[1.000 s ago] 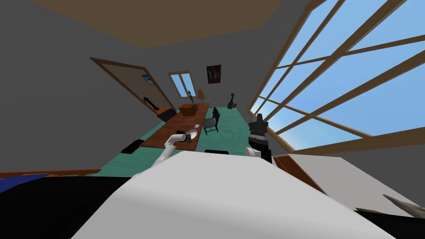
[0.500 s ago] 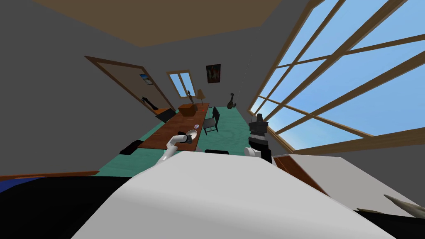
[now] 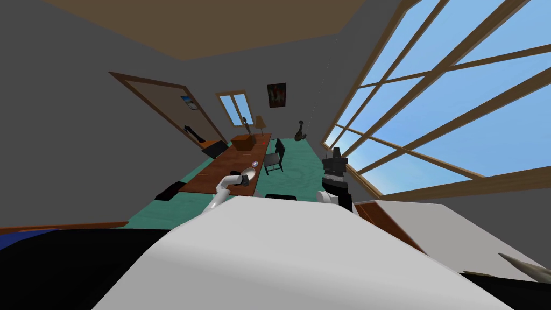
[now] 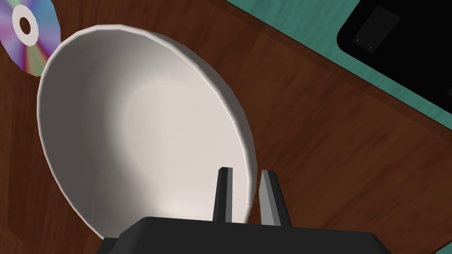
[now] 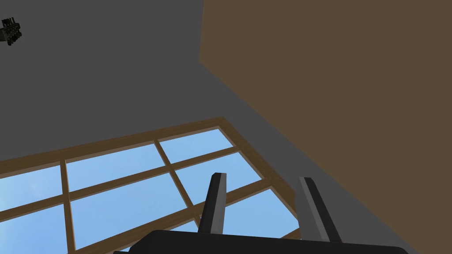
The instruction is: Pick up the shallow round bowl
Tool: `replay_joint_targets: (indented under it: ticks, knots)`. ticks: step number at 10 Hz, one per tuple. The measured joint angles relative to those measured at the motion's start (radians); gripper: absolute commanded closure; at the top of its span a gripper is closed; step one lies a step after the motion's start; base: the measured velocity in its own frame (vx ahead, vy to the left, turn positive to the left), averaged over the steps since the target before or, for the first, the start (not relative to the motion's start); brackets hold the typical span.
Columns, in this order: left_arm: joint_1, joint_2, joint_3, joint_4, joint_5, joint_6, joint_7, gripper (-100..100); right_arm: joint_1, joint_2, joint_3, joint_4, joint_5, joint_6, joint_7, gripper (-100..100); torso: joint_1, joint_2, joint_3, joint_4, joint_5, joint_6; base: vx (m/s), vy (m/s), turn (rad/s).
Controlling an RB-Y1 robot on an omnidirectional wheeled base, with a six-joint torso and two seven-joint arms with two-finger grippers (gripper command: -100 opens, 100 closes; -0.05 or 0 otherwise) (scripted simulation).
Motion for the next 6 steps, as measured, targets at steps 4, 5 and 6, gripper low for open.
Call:
replay_joint_targets:
  ticks: [4, 5, 6]
  knots:
    - [0.008, 0.015, 0.003, -0.042, 0.010, 0.031, 0.009, 100, 0.000, 0.000, 0.000, 0.000, 0.000, 0.000, 0.000, 0, -0.002, 0.002, 0.001, 0.001, -0.001, 0.000, -0.012, -0.011, 0.018]
    - [0.009, 0.026, 0.006, -0.061, 0.018, 0.049, 0.014, 100, 0.000, 0.000, 0.000, 0.000, 0.000, 0.000, 0.000, 0, -0.002, 0.002, 0.002, 0.001, -0.001, 0.000, -0.008, -0.007, 0.006]
    - [0.009, 0.027, 0.007, -0.063, 0.019, 0.053, 0.014, 0, 0.000, 0.000, 0.000, 0.000, 0.000, 0.000, 0.000, 0, -0.001, 0.002, 0.001, 0.001, -0.001, 0.000, 0.000, 0.000, 0.000]
